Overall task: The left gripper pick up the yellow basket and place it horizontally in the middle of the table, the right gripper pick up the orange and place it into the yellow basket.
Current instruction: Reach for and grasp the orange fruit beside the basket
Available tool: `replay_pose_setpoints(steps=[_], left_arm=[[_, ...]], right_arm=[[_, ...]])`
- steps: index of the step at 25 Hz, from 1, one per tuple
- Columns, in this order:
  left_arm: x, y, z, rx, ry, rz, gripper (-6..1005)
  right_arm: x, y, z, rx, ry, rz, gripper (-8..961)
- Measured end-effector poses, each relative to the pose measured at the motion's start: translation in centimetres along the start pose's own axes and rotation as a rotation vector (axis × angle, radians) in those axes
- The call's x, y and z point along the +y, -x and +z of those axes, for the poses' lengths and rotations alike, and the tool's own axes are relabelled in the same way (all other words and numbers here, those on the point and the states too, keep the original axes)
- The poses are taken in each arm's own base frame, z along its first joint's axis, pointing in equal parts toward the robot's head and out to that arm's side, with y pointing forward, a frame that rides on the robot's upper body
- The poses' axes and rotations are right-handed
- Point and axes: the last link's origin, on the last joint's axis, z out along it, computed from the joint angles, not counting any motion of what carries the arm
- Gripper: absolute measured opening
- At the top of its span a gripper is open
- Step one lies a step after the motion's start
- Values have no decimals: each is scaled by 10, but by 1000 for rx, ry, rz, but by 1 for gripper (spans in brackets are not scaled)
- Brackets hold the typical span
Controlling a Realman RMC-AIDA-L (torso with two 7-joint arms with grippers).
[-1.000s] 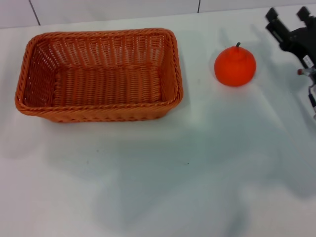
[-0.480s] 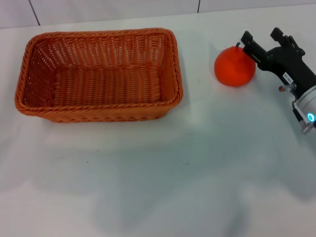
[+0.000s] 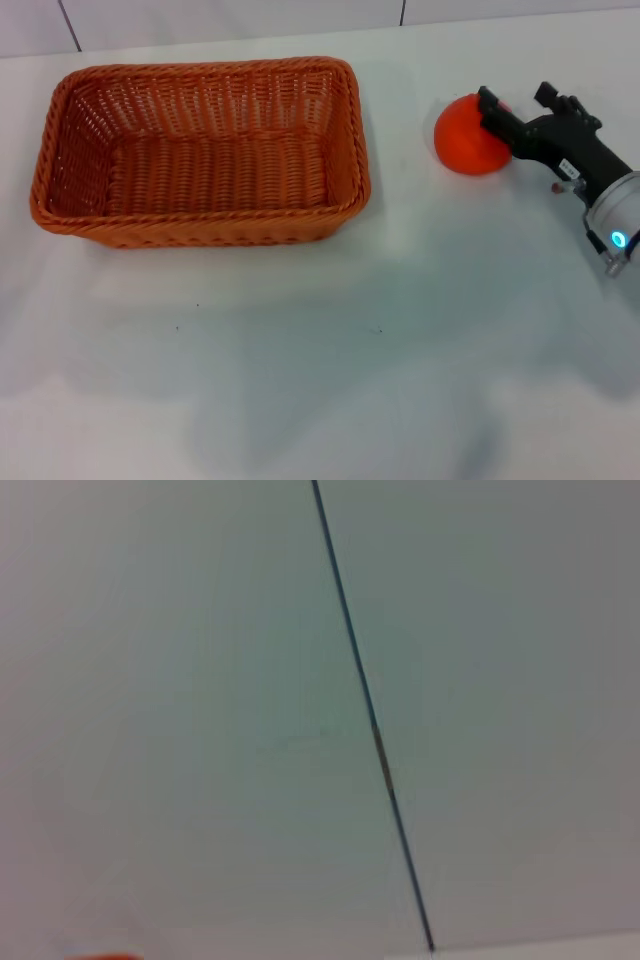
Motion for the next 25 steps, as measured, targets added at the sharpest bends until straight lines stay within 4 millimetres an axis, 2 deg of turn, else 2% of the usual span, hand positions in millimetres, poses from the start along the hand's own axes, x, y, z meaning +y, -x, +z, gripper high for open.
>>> replay_pose_setpoints(steps=[8,25], left_arm=[[2,3,3,-7,8,5,731],[4,6,3,-21,23,7,731]], right_arm=[[-6,3,15,-79,-19,-13,940],[-6,3,30,-144,19,-5,869]])
